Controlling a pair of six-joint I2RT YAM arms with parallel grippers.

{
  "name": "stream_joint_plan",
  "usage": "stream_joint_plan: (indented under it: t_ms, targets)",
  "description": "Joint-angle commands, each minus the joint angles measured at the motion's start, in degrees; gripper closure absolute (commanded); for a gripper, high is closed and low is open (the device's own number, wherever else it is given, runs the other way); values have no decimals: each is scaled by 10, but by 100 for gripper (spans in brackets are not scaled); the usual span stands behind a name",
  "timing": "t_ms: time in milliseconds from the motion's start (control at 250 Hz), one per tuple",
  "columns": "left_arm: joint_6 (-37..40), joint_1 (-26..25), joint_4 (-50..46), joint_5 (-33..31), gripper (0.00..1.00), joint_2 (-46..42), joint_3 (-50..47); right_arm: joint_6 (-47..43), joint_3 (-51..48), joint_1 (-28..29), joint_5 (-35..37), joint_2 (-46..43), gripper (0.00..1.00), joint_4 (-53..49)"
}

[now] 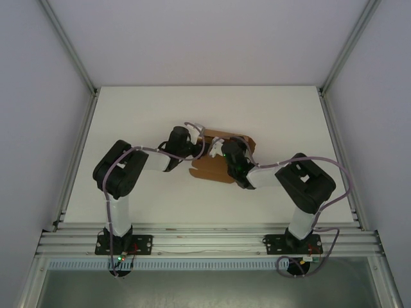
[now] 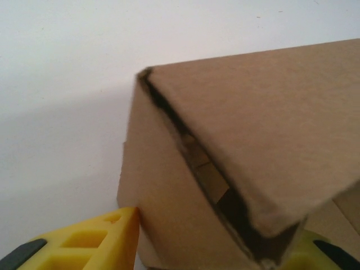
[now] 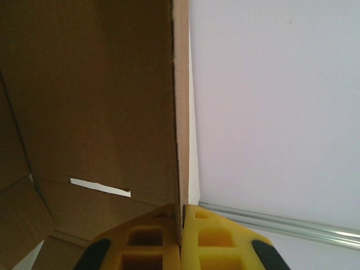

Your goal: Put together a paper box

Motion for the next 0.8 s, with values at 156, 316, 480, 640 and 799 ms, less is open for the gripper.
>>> stream_joint_plan:
  t_ms: [156,316,480,640,799]
  targets:
    - [-34,7,91,43,54,-12,-57,32,-1,7,9,2,100,-10]
    - [-49,35,112,56,43,-59,-107,16,-4,6,14,-5,100,12]
    - [-62,72,140,84,22,-105,-170,-30,-10,7,47,24,100,94]
    - [-71,94,120,70,18,-127,-178,-42,-12,9,52,34,100,114]
    - [-81,103,98,104,24,-85,-118,-88,-15,13,60,61,100,186]
